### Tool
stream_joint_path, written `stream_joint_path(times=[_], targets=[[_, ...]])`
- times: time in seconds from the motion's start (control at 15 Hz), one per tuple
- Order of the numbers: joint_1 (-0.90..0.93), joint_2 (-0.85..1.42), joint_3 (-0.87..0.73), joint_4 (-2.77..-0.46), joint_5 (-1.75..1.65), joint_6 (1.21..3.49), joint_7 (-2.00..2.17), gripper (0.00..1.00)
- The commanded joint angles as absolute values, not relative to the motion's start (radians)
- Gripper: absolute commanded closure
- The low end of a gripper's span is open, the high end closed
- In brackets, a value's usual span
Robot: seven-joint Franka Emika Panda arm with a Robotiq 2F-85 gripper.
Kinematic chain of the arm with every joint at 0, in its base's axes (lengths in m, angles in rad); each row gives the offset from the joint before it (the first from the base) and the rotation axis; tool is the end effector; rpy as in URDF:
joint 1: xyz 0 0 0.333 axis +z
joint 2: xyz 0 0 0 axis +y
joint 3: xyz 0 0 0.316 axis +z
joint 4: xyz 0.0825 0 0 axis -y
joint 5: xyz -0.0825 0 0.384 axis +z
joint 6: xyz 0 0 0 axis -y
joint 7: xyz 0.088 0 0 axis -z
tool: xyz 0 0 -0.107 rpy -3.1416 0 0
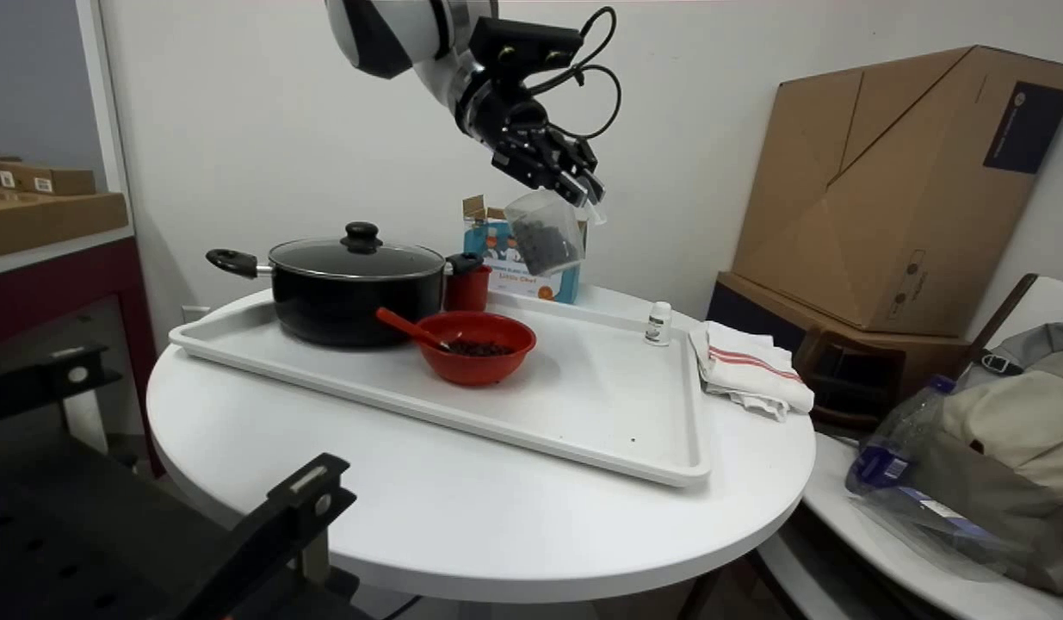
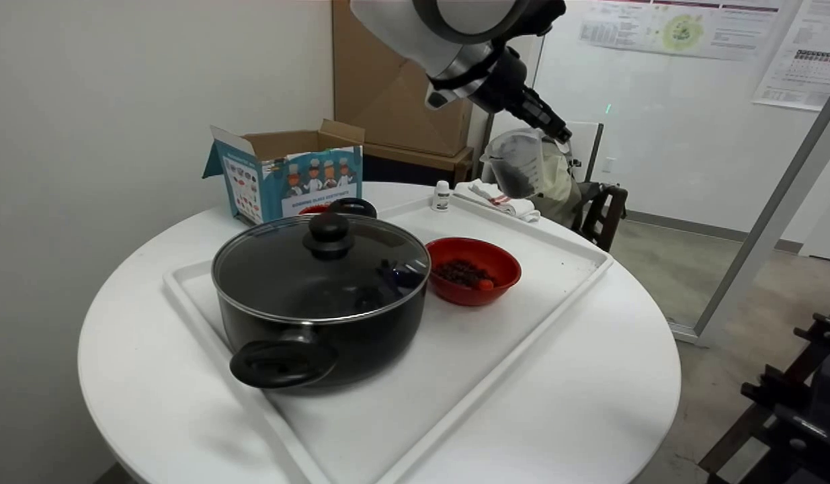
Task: Pour some contents of the jug into the red bowl
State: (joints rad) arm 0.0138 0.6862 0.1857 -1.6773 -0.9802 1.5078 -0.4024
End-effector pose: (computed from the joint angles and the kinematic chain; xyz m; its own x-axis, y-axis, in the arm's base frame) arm 0.6106 0.0177 0.2030 0.3494 0.3335 -0.8756 0.8848 -0.4250 0.1912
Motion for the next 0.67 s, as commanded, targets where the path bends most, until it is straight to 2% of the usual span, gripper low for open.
stream_joint_path(times=[0.0,0.6], targets=[[-0.033,0.66,0.144,-1.659,-0.882,1.558,-0.451,0.94],[-0.115,0.649,0.03,-1.66,-0.847,1.77,-0.35,0.94]])
